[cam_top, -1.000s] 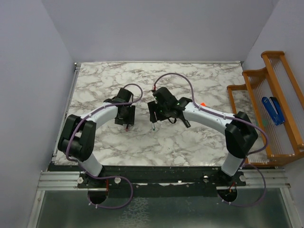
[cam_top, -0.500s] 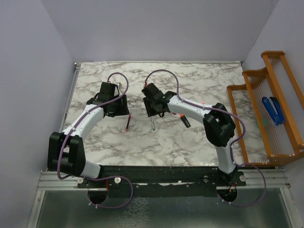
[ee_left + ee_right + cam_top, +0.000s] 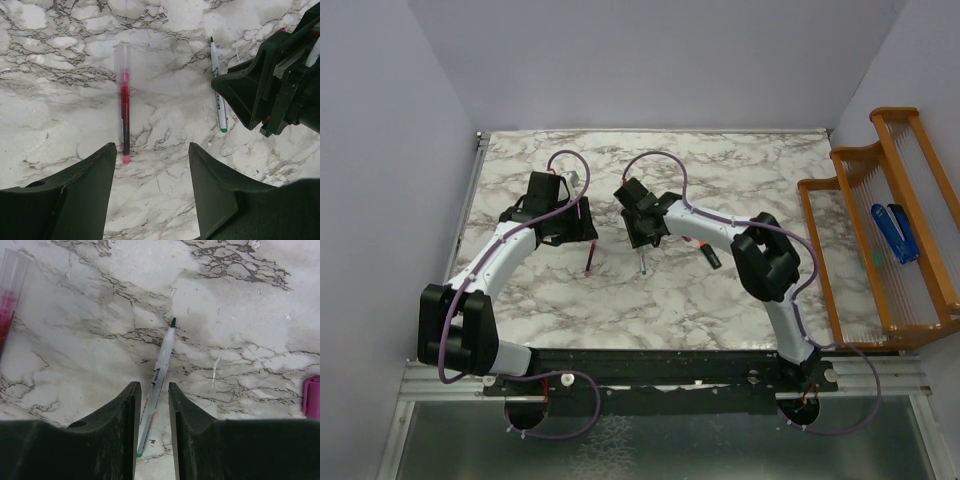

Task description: Insert the pens into the pen caps

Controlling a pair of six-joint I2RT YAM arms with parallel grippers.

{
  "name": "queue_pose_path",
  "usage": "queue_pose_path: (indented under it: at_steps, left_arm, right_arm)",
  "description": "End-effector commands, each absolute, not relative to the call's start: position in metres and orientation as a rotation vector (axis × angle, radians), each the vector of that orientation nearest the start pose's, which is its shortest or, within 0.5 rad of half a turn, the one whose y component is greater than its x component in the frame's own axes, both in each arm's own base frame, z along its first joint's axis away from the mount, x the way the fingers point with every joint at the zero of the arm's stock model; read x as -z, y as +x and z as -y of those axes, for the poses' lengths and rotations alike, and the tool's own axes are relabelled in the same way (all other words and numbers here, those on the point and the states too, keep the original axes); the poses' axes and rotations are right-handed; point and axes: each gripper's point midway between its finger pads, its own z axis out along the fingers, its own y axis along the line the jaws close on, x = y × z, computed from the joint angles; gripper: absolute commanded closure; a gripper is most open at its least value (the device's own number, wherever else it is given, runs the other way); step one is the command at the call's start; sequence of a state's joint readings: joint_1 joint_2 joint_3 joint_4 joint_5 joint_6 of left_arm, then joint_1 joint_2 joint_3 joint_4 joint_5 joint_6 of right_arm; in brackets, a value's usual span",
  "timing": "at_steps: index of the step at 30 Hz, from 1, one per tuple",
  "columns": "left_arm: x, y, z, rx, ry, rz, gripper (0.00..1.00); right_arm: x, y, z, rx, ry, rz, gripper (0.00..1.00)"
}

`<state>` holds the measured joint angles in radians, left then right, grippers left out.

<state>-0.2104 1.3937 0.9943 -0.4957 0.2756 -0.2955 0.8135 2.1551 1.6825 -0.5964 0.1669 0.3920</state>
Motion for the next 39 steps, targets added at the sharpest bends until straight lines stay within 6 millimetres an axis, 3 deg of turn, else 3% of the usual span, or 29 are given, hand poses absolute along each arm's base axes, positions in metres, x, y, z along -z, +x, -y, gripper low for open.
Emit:
queue_pose_path:
  at_steps: [1, 7, 12, 15, 16, 19, 21, 23, 29, 33, 37, 39]
  left_arm:
    - [-0.132, 0.323, 0.134, 0.601, 0.025, -2.466, 0.39]
    - [-0.134, 0.321, 0.135, 0.609, 0.029, -2.461, 0.39]
    - [-0.135, 0.319, 0.136, 0.623, 0.036, -2.456, 0.39]
    - [-0.138, 0.317, 0.143, 0.681, 0.062, -2.425, 0.39]
    - [-0.141, 0.314, 0.150, 0.737, 0.084, -2.397, 0.39]
    - [-0.154, 0.298, 0.180, 1.008, 0.190, -2.265, 0.38]
    - [-0.171, 0.276, 0.205, 1.280, 0.293, -2.117, 0.37]
    - [-0.182, 0.259, 0.218, 1.455, 0.323, -1.976, 0.37]
    - [-0.191, 0.247, 0.226, 1.458, 0.401, -1.885, 0.37]
    - [-0.208, 0.243, 0.231, 1.459, 0.447, -1.815, 0.37]
    - [-0.232, 0.244, 0.236, 1.501, 0.458, -1.719, 0.37]
    - [-0.235, 0.246, 0.239, 1.515, 0.448, -1.715, 0.37]
  right_arm:
    - [-0.022, 0.357, -0.347, -0.153, -0.502, -2.610, 0.67]
    - [-0.009, 0.356, -0.347, -0.145, -0.509, -2.634, 0.70]
    - [-0.002, 0.350, -0.346, -0.166, -0.525, -2.657, 0.98]
    - [-0.009, 0.347, -0.346, -0.198, -0.522, -2.643, 0.99]
    - [-0.017, 0.347, -0.348, -0.228, -0.518, -2.623, 1.00]
    - [-0.067, 0.353, -0.359, -0.389, -0.463, -2.477, 0.99]
    - [-0.103, 0.358, -0.360, -0.464, -0.404, -2.383, 1.00]
    - [-0.135, 0.361, -0.361, -0.539, -0.349, -2.311, 1.00]
    - [-0.233, 0.352, -0.372, -0.837, -0.228, -2.052, 0.99]
    - [-0.262, 0.343, -0.375, -0.932, -0.212, -2.002, 0.99]
    - [-0.270, 0.336, -0.376, -0.978, -0.212, -1.986, 1.00]
    - [-0.273, 0.333, -0.374, -0.991, -0.209, -1.978, 0.99]
